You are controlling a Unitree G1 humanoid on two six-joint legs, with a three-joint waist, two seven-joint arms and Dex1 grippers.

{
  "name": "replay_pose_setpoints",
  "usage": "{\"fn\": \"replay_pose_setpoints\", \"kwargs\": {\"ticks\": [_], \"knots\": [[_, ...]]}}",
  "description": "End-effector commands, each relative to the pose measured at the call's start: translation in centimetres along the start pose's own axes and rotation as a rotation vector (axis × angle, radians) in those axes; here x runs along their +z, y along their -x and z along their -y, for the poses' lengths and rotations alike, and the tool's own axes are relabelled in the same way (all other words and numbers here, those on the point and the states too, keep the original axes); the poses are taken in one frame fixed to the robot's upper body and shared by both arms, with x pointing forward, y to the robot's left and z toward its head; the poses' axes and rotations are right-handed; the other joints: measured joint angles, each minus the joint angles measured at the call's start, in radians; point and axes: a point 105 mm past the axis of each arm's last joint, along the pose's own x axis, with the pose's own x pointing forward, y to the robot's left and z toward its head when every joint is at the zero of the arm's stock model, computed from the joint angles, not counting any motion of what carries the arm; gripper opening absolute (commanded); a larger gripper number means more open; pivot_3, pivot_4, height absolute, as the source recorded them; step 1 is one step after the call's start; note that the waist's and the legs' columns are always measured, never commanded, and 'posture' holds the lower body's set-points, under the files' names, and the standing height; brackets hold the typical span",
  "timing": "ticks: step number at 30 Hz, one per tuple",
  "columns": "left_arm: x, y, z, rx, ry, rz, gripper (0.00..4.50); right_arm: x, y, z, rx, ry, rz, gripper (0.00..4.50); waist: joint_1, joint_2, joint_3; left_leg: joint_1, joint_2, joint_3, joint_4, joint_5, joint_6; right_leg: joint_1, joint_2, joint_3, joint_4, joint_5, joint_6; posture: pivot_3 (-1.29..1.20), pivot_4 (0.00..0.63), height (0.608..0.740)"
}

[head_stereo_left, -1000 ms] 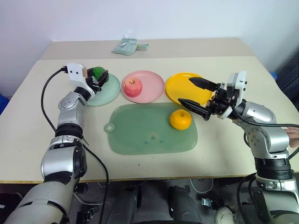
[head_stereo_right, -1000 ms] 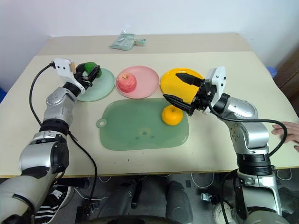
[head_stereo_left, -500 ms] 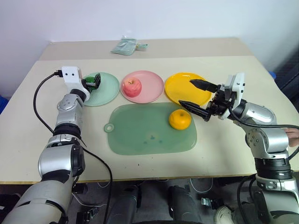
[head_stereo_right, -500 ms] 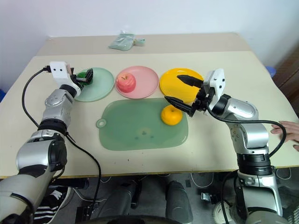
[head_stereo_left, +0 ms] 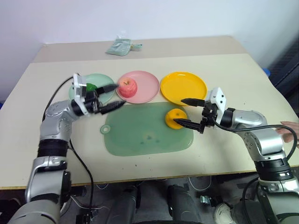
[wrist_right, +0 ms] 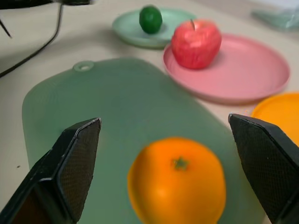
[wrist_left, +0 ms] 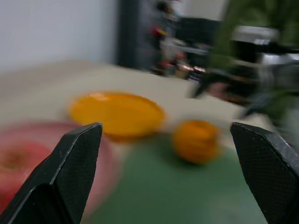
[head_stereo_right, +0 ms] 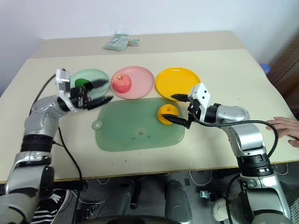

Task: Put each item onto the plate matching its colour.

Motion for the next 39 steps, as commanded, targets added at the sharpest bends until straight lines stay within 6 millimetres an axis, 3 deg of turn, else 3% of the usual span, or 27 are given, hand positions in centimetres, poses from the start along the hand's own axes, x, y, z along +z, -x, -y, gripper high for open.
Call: {"fn": "replay_pose_setpoints", "kwargs": {"ticks": [1, 7, 16, 20, 24, 28, 31, 34, 39], "knots": [[0.9, -0.4, 1.5, -0.082, -0.029, -0.05, 4.47, 0.8, -0.7, 0.8, -0.04, 0.013, 0.012, 4.5, 0.004, 0.0, 0.0, 0.0, 0.0, 0.0, 0.0, 0.0, 0.0, 0.0, 0.0, 0.0, 0.0, 0.0, 0.0, 0.0, 0.15, 0.74], [-0.2, 0.0, 2.0, -0.091, -0.041, -0.106, 4.47, -0.1, -0.9, 1.0, -0.052, -0.002, -0.022, 4.5, 0.008, 0.0, 0.0, 0.0, -0.001, 0.0, 0.0, 0.0, 0.0, 0.0, -0.001, 0.0, -0.001, 0.0, 0.0, 0.0, 0.15, 0.74], [-1.2, -0.3, 1.6, -0.094, -0.072, -0.121, 4.47, -3.7, -0.7, 1.0, -0.051, -0.027, -0.174, 4.5, 0.01, 0.0, 0.0, 0.0, -0.001, 0.0, 0.0, 0.0, 0.0, 0.0, -0.001, 0.0, -0.001, 0.0, 0.0, 0.0, 0.15, 0.74], [-1.5, -0.3, 1.5, -0.086, -0.082, -0.116, 4.5, -3.9, -0.6, 1.0, -0.054, 0.009, -0.184, 3.4, 0.01, 0.0, 0.0, 0.0, -0.001, 0.0, 0.0, 0.0, 0.0, 0.0, -0.001, 0.0, -0.001, 0.0, 0.0, 0.0, 0.15, 0.74], [-1.2, -0.7, 1.8, -0.089, -0.09, -0.104, 4.5, -1.7, -0.8, 1.9, -0.096, 0.004, -0.071, 3.38, 0.01, 0.0, 0.0, 0.0, -0.001, 0.0, 0.0, 0.0, 0.0, 0.0, -0.001, 0.0, -0.001, 0.0, 0.0, 0.0, 0.15, 0.74], [-0.1, -1.4, 1.5, -0.052, -0.114, -0.059, 4.5, 3.6, -1.2, 4.5, -0.216, -0.031, 0.184, 3.38, 0.002, 0.0, 0.0, 0.0, -0.001, 0.001, -0.001, 0.0, 0.0, 0.0, -0.001, 0.001, -0.001, 0.0, 0.0, 0.0, 0.15, 0.74], [0.5, -2.2, 1.0, -0.015, -0.147, -0.034, 4.5, 4.6, -1.3, 7.8, -0.393, -0.007, 0.207, 3.38, 0.003, 0.0, 0.0, 0.0, -0.001, 0.001, -0.001, 0.0, -0.001, -0.001, -0.001, 0.001, -0.001, 0.0, 0.0, 0.0, 0.15, 0.74], [0.6, -2.9, 0.4, 0.027, -0.184, -0.03, 4.5, 4.1, -1.9, 10.6, -0.568, 0.03, 0.155, 3.38, 0.006, 0.0, 0.0, 0.0, -0.001, 0.001, -0.002, 0.0, -0.001, -0.001, -0.001, 0.001, -0.001, 0.0, 0.0, 0.0, 0.15, 0.74], [0.2, -2.7, -0.5, 0.075, -0.212, -0.035, 4.5, 1.3, -3.2, 12.2, -0.641, 0.065, 0.012, 3.38, 0.004, 0.0, 0.0, 0.0, -0.002, 0.002, -0.003, 0.001, -0.001, -0.002, -0.001, 0.002, -0.001, 0.0, 0.0, 0.0, 0.15, 0.74]]}}
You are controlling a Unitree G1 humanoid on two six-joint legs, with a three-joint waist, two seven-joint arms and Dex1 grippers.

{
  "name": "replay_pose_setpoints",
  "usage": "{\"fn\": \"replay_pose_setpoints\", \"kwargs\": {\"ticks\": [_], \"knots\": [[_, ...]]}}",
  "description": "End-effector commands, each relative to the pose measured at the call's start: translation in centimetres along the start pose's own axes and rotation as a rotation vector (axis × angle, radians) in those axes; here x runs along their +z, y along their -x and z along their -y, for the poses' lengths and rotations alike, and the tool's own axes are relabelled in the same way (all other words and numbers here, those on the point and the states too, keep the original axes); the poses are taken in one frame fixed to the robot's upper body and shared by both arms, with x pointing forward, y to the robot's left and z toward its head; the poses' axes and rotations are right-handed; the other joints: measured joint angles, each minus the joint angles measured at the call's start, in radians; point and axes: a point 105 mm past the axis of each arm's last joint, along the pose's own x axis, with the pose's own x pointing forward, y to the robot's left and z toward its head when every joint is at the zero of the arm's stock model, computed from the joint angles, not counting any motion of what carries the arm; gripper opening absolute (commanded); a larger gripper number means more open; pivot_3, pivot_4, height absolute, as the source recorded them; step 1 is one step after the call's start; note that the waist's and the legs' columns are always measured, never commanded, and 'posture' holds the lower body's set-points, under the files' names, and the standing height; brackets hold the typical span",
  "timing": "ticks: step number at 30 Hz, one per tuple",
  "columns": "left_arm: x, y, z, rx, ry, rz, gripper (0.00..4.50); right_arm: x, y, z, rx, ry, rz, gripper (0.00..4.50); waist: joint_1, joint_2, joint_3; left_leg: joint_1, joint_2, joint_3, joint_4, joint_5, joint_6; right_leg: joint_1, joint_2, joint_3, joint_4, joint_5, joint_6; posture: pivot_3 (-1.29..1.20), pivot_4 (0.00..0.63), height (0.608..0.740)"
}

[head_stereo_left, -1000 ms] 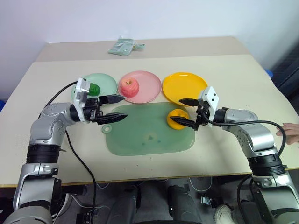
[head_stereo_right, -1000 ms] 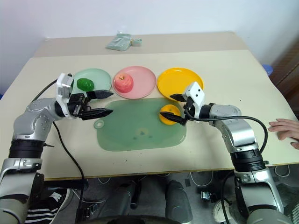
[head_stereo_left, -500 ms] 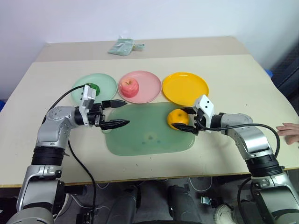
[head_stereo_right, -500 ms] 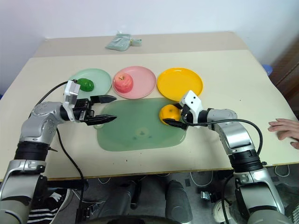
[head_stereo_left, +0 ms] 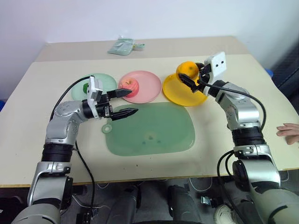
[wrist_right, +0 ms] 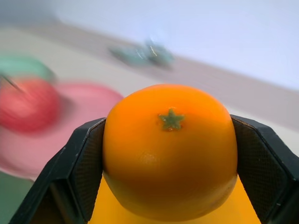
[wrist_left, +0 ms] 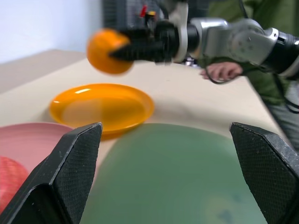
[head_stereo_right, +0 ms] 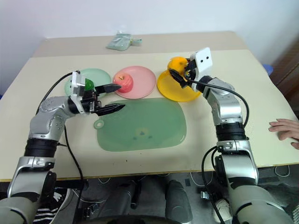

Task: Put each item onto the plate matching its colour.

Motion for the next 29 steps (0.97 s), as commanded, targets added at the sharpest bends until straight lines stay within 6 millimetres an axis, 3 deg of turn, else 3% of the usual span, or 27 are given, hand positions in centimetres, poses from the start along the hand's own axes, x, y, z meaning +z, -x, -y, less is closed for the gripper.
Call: {"fn": "replay_pose_setpoints", "kwargs": {"ticks": [1, 3, 5, 11, 14, 17, 19, 22, 24, 29], "knots": [[0.7, 0.4, -0.8, 0.032, -0.067, 0.012, 4.5, -0.3, -1.1, 0.1, -0.004, 0.0, -0.018, 3.38, -0.004, 0.0, 0.0, 0.0, 0.0, 0.0, 0.0, 0.0, 0.0, 0.0, 0.0, 0.0, 0.0, 0.0, 0.0, 0.0, 0.15, 0.74], [0.6, 0.7, -0.9, 0.037, -0.069, 0.01, 4.5, -1.1, -1.3, -0.5, 0.043, -0.061, -0.041, 3.38, -0.007, 0.0, 0.0, 0.0, 0.0, 0.0, 0.0, 0.0, 0.0, -0.001, 0.0, 0.0, 0.0, 0.0, 0.0, 0.0, 0.15, 0.74], [0.4, 1.2, -1.2, 0.051, -0.077, 0.006, 4.5, -1.7, -1.2, -0.4, 0.046, -0.059, -0.062, 4.42, -0.009, 0.0, 0.0, 0.0, 0.0, 0.001, -0.001, 0.0, 0.0, -0.001, 0.0, 0.001, 0.0, 0.0, 0.0, 0.0, 0.15, 0.74], [0.3, 2.1, -1.4, 0.049, -0.084, 0.017, 4.5, 2.4, -0.5, 0.1, 0.053, -0.076, 0.156, 4.48, -0.008, 0.0, 0.0, 0.0, 0.0, 0.001, -0.001, 0.0, 0.0, -0.001, 0.001, 0.001, 0.001, 0.0, 0.0, 0.0, 0.15, 0.74], [0.8, 2.4, -1.4, 0.04, -0.077, 0.036, 4.5, 5.4, 1.8, -1.1, 0.189, -0.125, 0.358, 4.48, -0.006, 0.0, 0.0, 0.0, 0.0, 0.0, -0.001, 0.0, 0.0, -0.001, 0.001, 0.001, 0.0, 0.0, 0.0, 0.0, 0.15, 0.74], [0.8, 2.6, -1.2, 0.02, -0.071, 0.028, 4.5, 6.4, 6.0, -5.2, 0.493, -0.124, 0.439, 4.48, -0.002, 0.0, 0.0, 0.0, 0.0, -0.001, -0.001, 0.0, 0.0, 0.0, 0.001, 0.0, 0.0, 0.0, 0.0, 0.0, 0.15, 0.74], [0.8, 2.9, -1.2, 0.007, -0.061, 0.023, 4.5, 6.1, 8.7, -7.8, 0.633, -0.062, 0.416, 4.48, 0.001, 0.0, 0.0, 0.0, 0.0, -0.002, 0.0, 0.0, 0.0, 0.001, 0.0, -0.001, 0.0, 0.0, 0.0, 0.0, 0.15, 0.74], [0.9, 3.1, -1.2, -0.004, -0.056, 0.02, 4.5, 4.5, 11.7, -10.1, 0.756, 0.019, 0.318, 4.48, 0.0, 0.0, 0.0, 0.0, 0.0, -0.001, 0.001, 0.0, 0.0, 0.001, 0.0, 0.0, 0.0, 0.0, 0.001, 0.0, 0.15, 0.74], [0.8, 3.0, -1.2, -0.016, -0.056, 0.014, 4.5, 3.3, 13.2, -10.8, 0.797, 0.038, 0.257, 4.48, -0.001, 0.0, 0.0, 0.0, 0.001, -0.001, 0.001, 0.0, 0.0, 0.001, 0.0, 0.0, 0.0, 0.0, 0.0, 0.0, 0.15, 0.74], [0.7, 2.2, -0.9, -0.053, -0.035, 0.002, 4.5, 1.2, 14.3, -10.7, 0.733, 0.107, 0.194, 4.48, -0.002, 0.0, 0.0, 0.0, 0.001, 0.0, 0.001, 0.0, 0.0, 0.001, 0.0, 0.0, 0.0, 0.0, 0.0, 0.0, 0.15, 0.74]]}}
